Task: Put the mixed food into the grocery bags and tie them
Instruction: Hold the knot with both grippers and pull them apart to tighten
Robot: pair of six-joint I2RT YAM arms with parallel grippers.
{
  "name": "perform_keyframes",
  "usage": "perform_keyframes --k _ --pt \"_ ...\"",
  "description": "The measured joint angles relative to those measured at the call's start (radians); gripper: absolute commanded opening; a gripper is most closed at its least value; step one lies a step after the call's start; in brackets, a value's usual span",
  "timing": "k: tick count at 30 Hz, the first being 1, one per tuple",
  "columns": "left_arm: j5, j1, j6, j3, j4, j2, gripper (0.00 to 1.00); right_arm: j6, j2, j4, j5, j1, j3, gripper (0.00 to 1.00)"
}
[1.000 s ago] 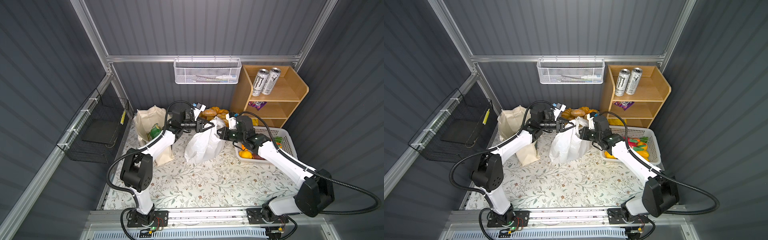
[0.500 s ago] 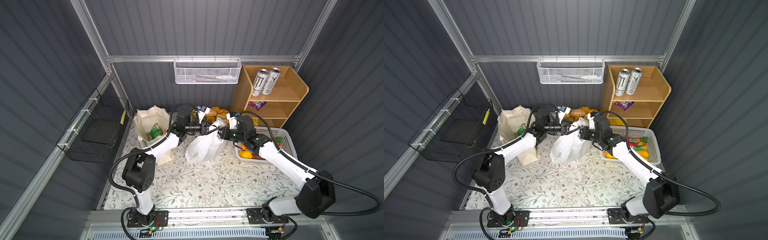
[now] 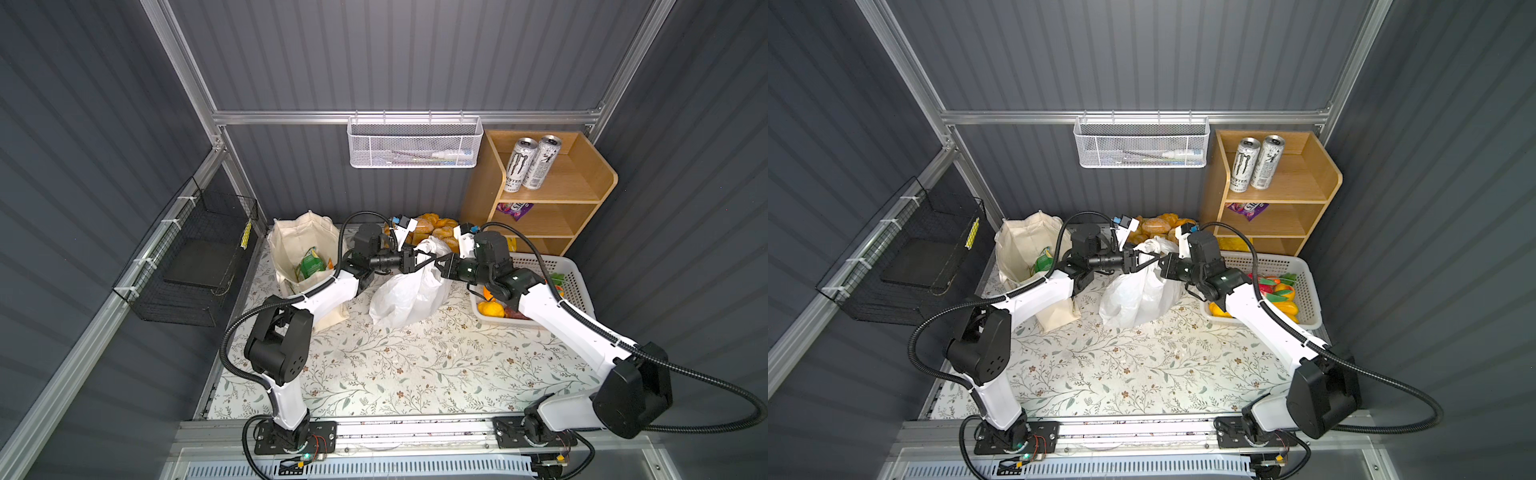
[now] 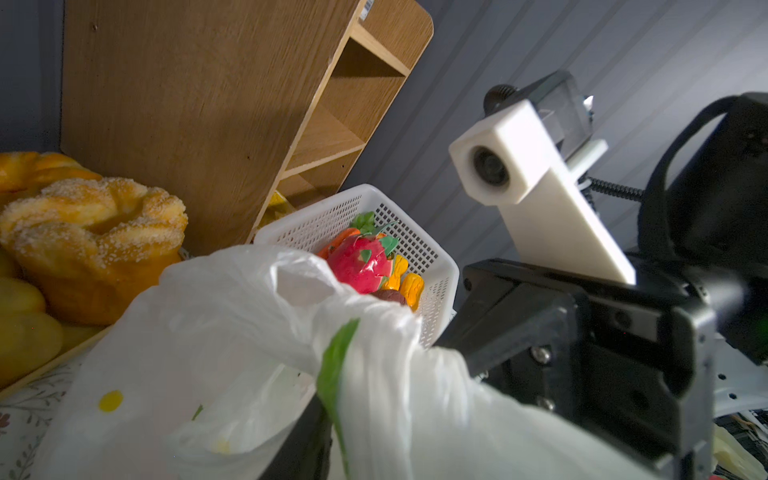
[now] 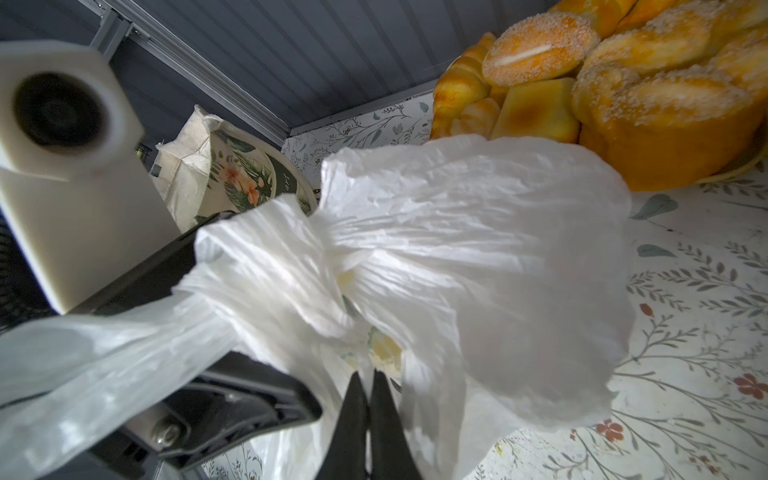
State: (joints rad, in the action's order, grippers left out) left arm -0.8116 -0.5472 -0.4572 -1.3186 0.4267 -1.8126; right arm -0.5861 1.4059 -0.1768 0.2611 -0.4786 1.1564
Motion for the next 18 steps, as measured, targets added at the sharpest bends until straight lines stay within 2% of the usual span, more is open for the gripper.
perform_keyframes --k 8,11,13,15,18 --pt "0.014 -0.008 -0.087 0.019 0.144 0.0 0.4 -0.001 0.0 0.005 0.0 0.0 -0.018 0.0" --pt "0.033 -0.009 -0.114 0.038 0.18 0.0 0.28 -0.001 0.0 0.005 0.0 0.0 -0.027 0.0" --pt "0.04 -0.009 -0.14 0.045 0.204 -0.002 0.11 -0.001 0.0 0.005 0.0 0.0 -0.029 0.0" --pt "0.047 -0.009 -0.155 0.048 0.224 -0.005 0.01 0.0 -0.002 0.006 0.0 0.001 -0.029 0.0" --pt "0.054 -0.009 -0.164 0.054 0.248 -0.006 0.0 -0.001 -0.011 0.005 -0.002 0.013 -0.03 0.0"
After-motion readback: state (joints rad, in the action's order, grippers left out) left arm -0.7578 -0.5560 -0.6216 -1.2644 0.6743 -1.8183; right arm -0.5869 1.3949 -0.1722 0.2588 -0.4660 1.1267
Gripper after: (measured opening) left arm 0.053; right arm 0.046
